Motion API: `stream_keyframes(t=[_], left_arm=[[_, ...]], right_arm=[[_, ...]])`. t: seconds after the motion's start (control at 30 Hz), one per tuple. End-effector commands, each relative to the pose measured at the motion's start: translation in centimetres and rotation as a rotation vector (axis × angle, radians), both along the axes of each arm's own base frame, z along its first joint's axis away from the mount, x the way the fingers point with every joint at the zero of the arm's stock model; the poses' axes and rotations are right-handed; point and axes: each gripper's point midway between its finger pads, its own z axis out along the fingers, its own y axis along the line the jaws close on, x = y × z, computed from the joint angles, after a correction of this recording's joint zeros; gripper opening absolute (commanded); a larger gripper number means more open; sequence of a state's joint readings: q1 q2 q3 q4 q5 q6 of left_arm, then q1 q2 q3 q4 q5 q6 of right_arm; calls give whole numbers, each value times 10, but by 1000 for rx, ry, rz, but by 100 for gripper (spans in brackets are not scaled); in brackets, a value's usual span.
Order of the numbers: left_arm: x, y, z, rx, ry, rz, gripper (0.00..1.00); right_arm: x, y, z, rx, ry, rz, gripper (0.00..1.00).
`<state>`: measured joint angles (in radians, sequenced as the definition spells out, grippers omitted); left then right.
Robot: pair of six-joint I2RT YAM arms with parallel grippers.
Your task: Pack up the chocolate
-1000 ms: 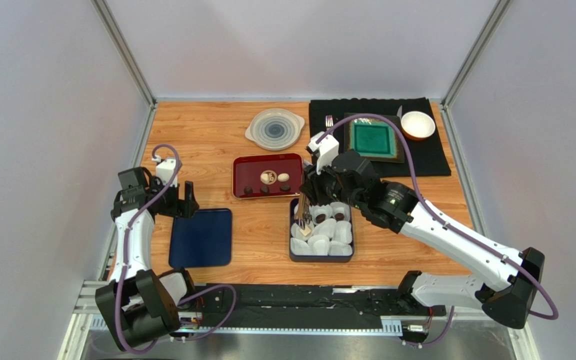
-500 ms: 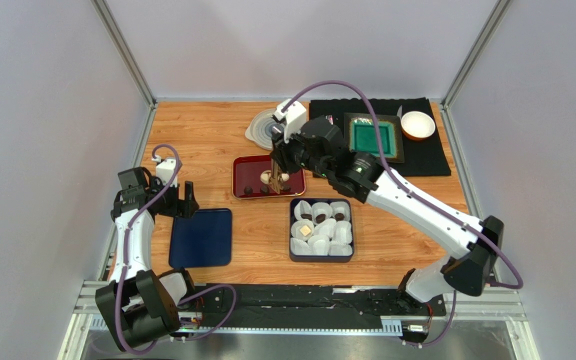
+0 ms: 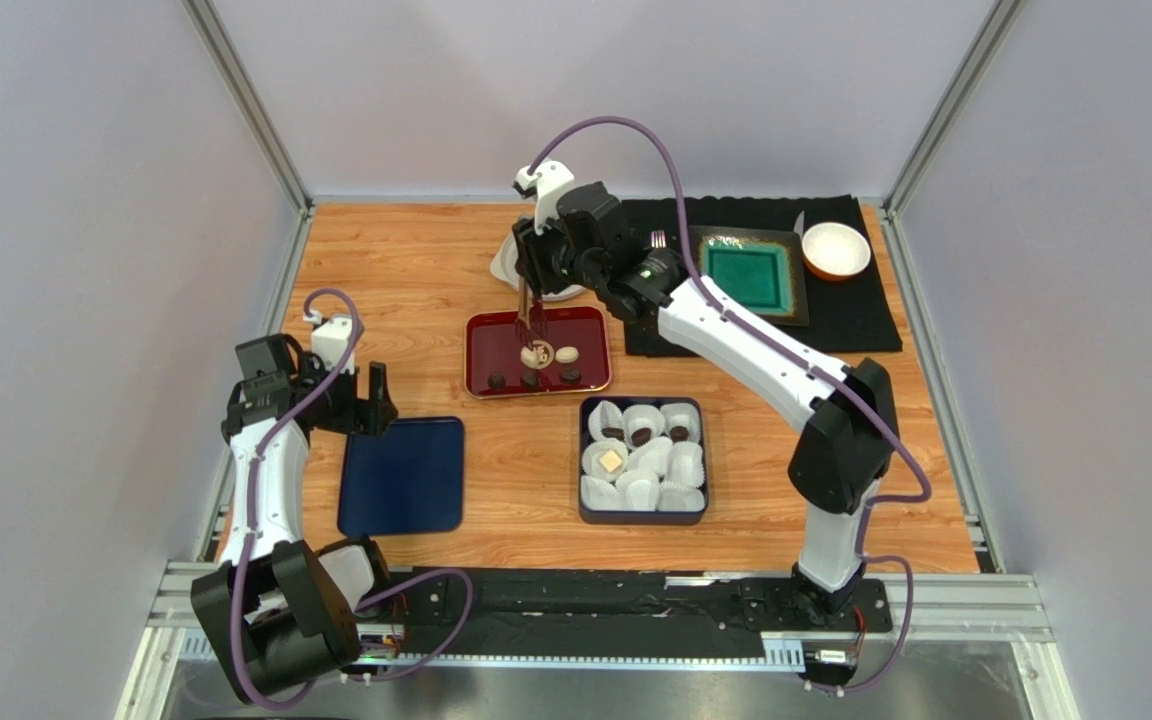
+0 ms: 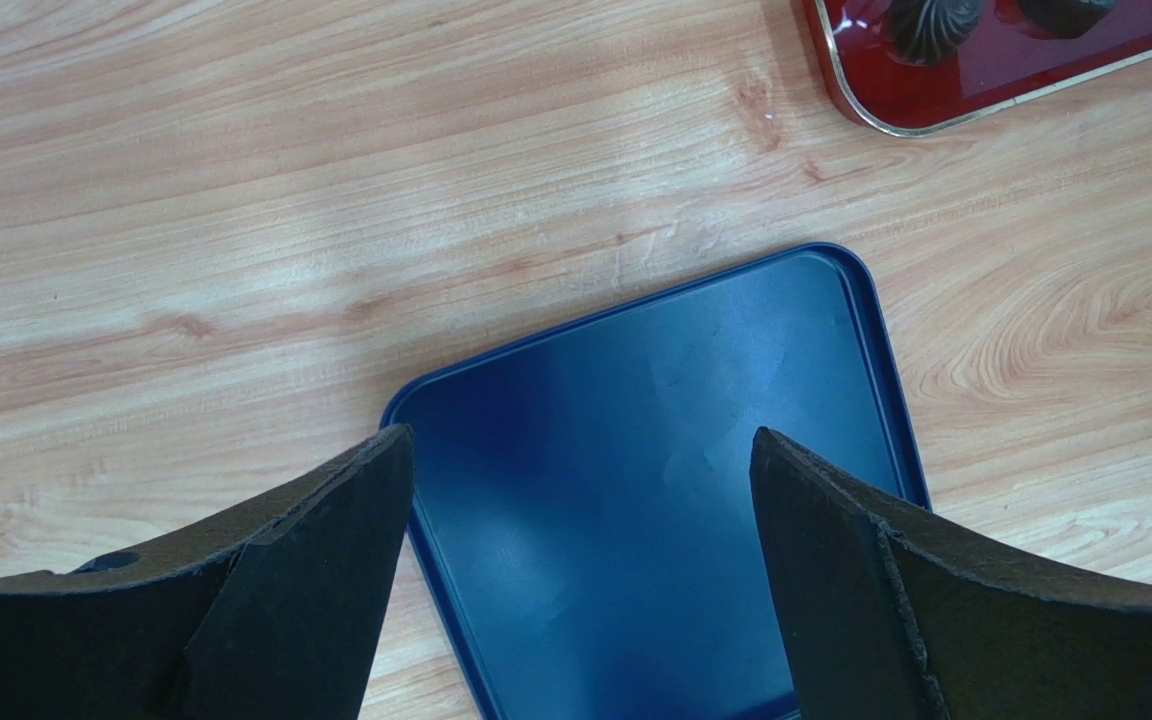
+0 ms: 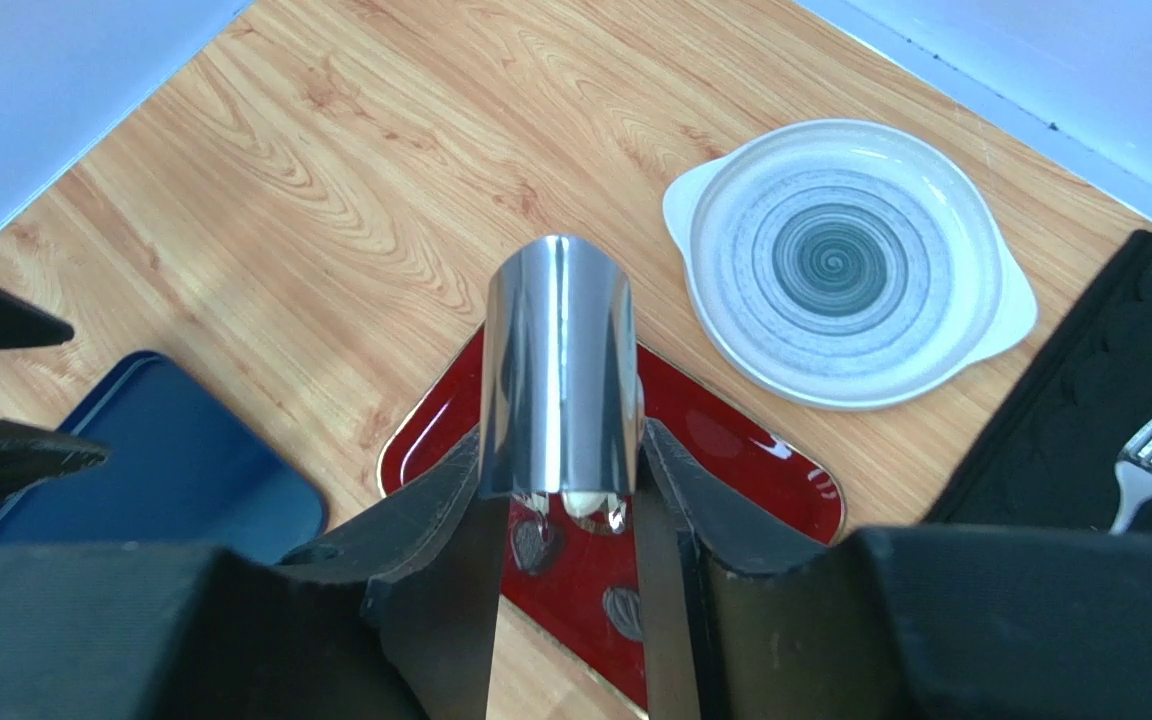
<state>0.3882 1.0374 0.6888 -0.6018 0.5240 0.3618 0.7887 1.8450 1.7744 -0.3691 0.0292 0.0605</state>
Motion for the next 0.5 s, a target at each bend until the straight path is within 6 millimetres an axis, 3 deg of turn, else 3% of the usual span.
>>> stream_keyframes(t=[0.0,0.13,0.47], left_arm=[[5,5,3,12,-35,-12,91],[6,6,4,16,-37,-10,91],[8,8,9,15,-43,-4,91]], right_arm=[[16,19,23,101,-33,24,38],[26,23,5,97,-7,17,39],[34,20,-14,75,6,1,39]])
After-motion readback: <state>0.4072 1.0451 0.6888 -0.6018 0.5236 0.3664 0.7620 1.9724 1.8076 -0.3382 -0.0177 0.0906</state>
